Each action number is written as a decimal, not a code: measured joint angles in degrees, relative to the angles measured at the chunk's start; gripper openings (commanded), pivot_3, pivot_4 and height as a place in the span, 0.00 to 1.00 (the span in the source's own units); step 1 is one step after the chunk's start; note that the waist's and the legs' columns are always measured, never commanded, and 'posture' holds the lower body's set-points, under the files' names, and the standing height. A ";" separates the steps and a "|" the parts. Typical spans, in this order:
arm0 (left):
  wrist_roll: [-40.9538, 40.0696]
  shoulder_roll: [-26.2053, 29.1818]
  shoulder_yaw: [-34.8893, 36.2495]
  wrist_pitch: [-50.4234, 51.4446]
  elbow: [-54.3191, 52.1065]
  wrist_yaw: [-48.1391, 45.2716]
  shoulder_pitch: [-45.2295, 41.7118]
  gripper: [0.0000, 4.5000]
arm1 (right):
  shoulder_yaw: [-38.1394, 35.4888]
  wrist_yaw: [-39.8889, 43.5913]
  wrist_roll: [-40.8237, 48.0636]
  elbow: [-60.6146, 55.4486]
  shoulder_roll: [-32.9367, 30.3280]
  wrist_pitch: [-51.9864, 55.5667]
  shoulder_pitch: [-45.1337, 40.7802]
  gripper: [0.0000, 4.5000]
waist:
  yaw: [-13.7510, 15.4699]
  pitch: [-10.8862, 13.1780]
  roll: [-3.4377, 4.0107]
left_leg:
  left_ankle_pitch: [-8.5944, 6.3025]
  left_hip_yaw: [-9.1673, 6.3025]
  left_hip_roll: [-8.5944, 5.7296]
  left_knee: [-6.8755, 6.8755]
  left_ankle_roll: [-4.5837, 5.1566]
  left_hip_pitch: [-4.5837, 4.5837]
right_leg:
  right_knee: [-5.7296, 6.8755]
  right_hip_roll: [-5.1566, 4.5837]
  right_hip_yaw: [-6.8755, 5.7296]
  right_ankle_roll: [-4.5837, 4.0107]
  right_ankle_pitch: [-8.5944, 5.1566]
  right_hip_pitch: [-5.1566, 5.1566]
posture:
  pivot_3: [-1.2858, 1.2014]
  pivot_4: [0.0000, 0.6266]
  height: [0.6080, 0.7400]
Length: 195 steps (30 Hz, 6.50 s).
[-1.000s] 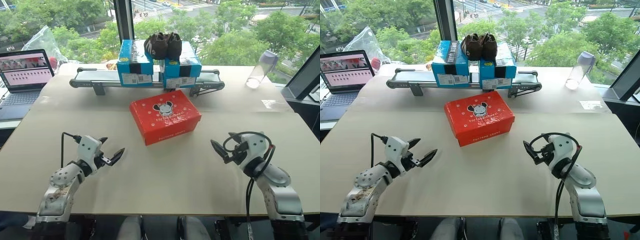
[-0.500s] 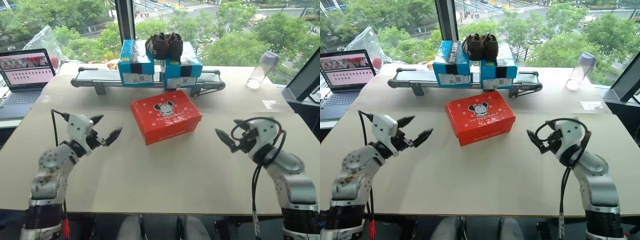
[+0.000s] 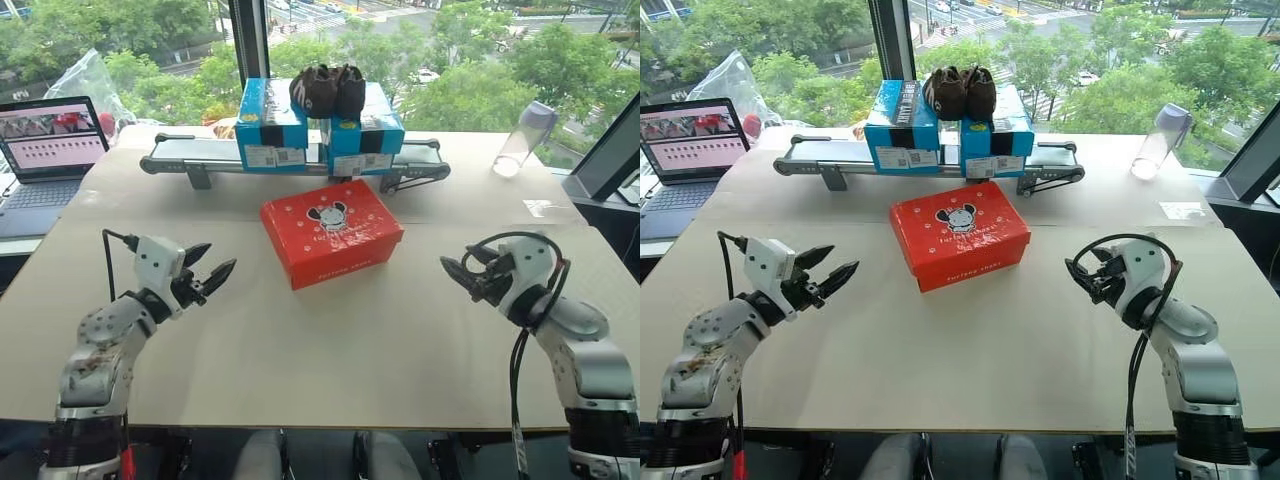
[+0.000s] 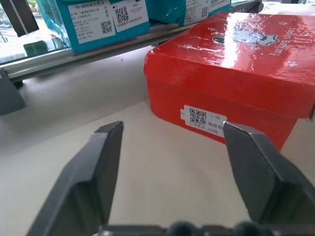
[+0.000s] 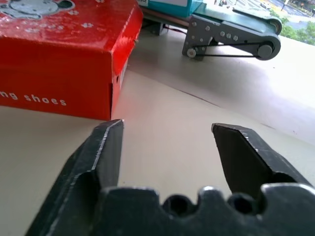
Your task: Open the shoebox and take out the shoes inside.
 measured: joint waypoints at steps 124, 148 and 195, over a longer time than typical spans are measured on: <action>10.47 -4.17 -8.41 6.17 -8.79 2.60 10.57 0.00 | 18.84 7.02 -11.05 -5.77 10.79 10.79 -5.16 0.01 | -1.37 0.08 -0.11 | 0.02 -0.25 0.16 0.04 0.00 -0.03 | 0.12 0.42 0.15 -0.07 0.11 -0.11 | 0.52 0.24 1.00; -13.12 21.72 6.16 15.08 -9.62 -24.32 2.20 0.00 | 6.36 24.08 3.62 -8.68 -14.78 20.59 -5.07 0.01 | 0.01 0.19 -0.15 | -0.01 -0.35 0.16 -0.04 -0.08 -0.19 | 0.06 0.49 0.06 -0.30 -0.23 -0.23 | 0.52 0.24 1.00; -34.43 49.26 19.68 36.32 -17.22 -43.61 -5.60 0.99 | 23.28 32.18 14.71 -10.06 -15.76 23.31 -4.32 0.00 | -0.21 0.65 -0.09 | -0.10 -0.32 0.15 0.02 -0.29 0.07 | 0.28 0.65 0.31 -0.28 -0.37 -0.14 | 0.52 0.24 1.00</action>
